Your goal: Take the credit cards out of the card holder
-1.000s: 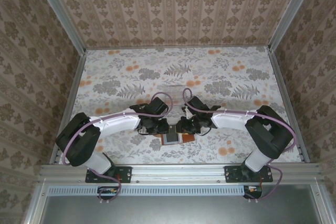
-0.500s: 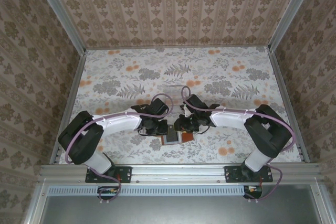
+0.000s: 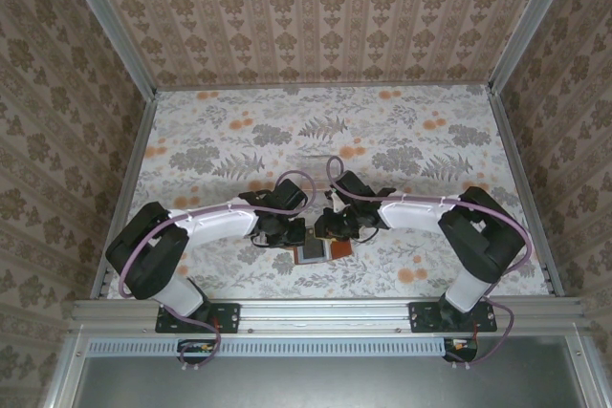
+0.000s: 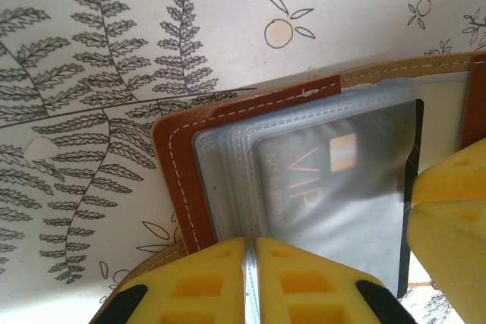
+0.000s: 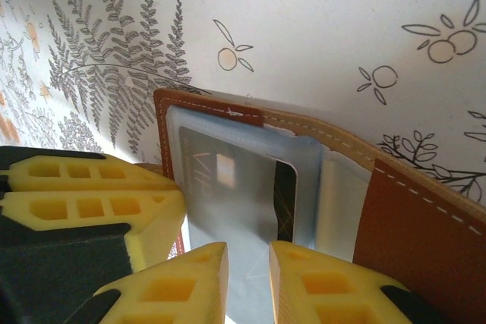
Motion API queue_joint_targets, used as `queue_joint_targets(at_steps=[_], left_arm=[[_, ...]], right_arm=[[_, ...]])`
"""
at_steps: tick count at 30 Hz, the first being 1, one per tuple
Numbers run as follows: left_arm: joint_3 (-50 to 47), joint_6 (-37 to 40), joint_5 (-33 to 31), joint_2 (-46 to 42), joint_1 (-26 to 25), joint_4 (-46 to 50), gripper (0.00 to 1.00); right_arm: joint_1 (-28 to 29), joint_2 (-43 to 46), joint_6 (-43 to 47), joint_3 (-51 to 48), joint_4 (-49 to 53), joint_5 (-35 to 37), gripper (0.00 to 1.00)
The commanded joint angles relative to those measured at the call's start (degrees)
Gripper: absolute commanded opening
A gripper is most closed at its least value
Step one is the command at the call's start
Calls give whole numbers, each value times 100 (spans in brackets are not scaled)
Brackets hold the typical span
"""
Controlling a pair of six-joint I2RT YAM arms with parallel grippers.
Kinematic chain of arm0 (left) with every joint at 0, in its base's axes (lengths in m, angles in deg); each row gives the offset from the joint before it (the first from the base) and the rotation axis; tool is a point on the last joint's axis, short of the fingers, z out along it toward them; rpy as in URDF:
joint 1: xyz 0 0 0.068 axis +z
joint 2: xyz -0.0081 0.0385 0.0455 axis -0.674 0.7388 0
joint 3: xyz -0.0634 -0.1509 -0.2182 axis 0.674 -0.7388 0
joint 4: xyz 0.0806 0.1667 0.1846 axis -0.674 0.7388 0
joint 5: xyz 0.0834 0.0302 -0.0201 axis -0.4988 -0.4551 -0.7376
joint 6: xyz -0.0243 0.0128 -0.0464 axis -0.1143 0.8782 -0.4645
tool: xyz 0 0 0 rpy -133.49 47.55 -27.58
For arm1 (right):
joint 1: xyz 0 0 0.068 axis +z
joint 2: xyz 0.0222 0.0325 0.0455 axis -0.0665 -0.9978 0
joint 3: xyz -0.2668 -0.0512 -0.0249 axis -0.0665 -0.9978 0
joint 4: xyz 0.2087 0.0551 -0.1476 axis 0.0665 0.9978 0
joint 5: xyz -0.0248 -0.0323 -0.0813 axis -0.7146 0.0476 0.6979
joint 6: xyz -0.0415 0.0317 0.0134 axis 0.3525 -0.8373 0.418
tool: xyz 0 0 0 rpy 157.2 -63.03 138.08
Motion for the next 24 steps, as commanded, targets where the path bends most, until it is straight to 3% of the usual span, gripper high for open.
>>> queue_joint_targets(at_steps=[1, 24], left_arm=[[-89, 86, 12, 73, -40, 57, 11], [-76, 112, 21, 40, -39, 88, 13]], right_arm=[[42, -141, 37, 147, 71, -69, 22], [187, 96, 283, 490, 1149, 845, 28]])
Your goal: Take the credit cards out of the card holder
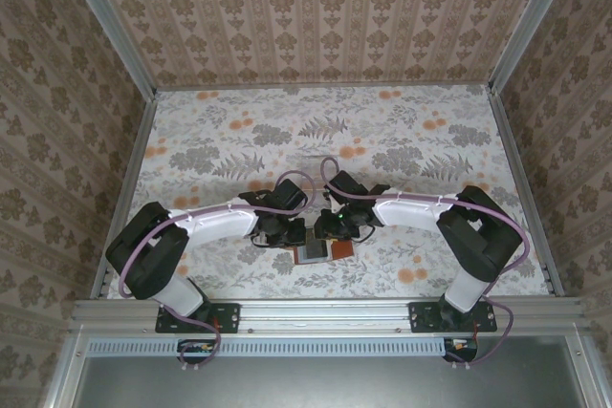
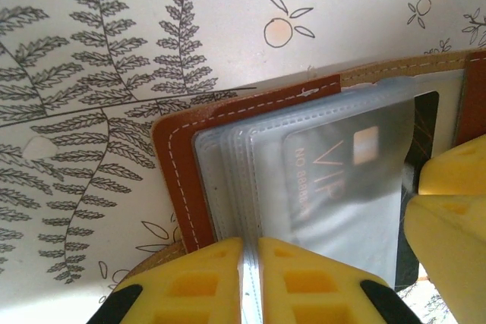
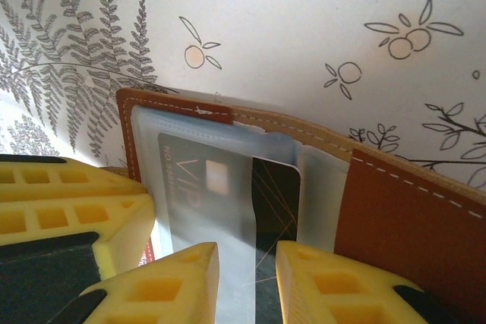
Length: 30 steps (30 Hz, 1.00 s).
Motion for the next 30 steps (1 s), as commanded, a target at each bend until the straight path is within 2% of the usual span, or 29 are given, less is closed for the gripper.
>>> queue_joint_targets(at_steps=[1, 14, 20, 30], left_arm=[[-65, 110, 10, 33, -38, 90, 13], [169, 121, -19, -242, -63, 319, 15], [181, 113, 54, -106, -92, 232, 19], [212, 156, -72, 257, -91, 438, 18]], right_arm=[[35, 223, 79, 71, 317, 248, 28], [-59, 561, 46, -140, 160, 16, 31], [-165, 393, 94, -266, 36, -65, 30], [-283, 177, 133, -454, -223, -299, 32]])
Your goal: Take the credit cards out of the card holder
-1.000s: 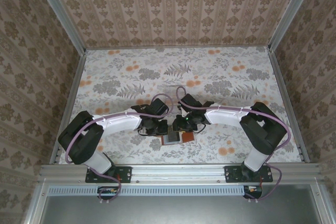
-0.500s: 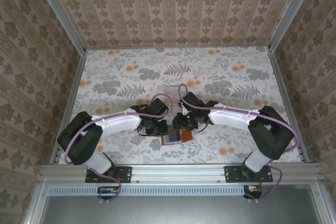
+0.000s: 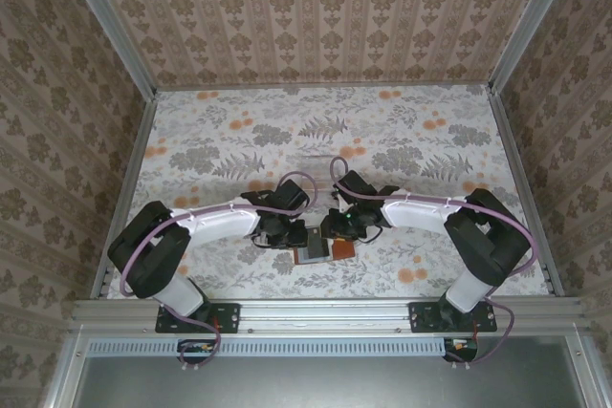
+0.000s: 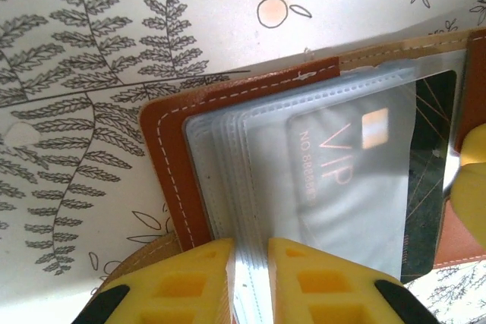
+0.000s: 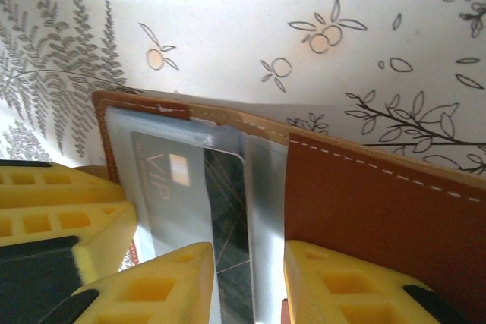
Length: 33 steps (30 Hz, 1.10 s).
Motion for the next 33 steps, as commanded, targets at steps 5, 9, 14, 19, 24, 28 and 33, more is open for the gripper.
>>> queue_joint_targets(at_steps=[5, 9, 14, 19, 24, 28, 33], left_arm=[[150, 171, -216, 282, -32, 502, 17], [174, 185, -210, 327, -33, 525, 17], [217, 178, -251, 369, -42, 592, 16], [217, 178, -277, 370, -48, 627, 16], [205, 161, -286, 369, -57, 637, 14], [194, 160, -286, 378, -55, 638, 14], [188, 164, -286, 376, -55, 630, 14]], right_arm=[[-80, -169, 97, -176, -307, -424, 31], [-127, -201, -75, -366, -848, -832, 29], [-162, -180, -219, -470, -1145, -1018, 26], [-185, -155, -234, -531, -1152, -975, 21], [-217, -92, -214, -609, -1162, -944, 15], [-250, -25, -190, -645, -1131, -917, 11], [-317, 74, -98, -658, -956, -845, 8]])
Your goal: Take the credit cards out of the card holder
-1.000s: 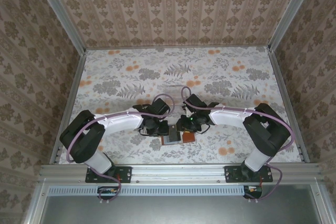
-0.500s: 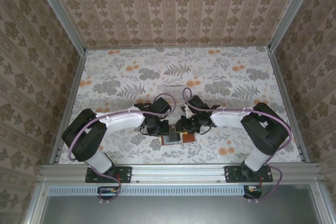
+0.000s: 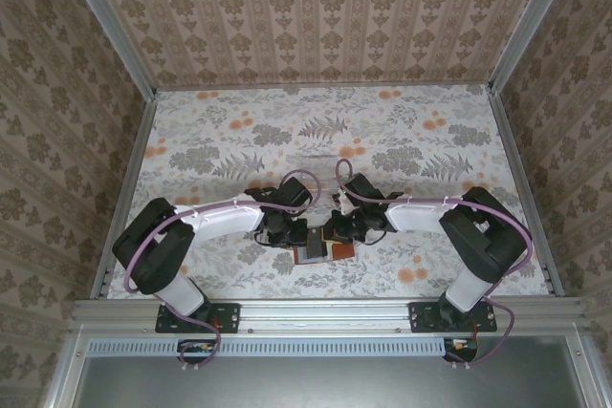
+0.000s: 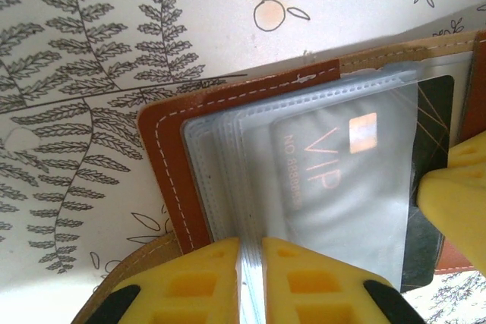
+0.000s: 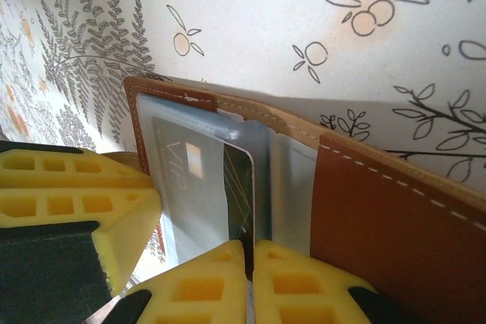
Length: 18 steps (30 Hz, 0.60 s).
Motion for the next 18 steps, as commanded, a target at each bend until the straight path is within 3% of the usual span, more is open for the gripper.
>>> queue_joint_targets(at_steps=[1, 18], left_arm=[[-66, 64, -232, 201, -42, 320, 14], [-122, 51, -230, 142, -41, 259, 14]], right_arm=[[-90, 171, 131, -106, 235, 85, 8], [-382, 621, 722, -38, 1454, 728, 6]])
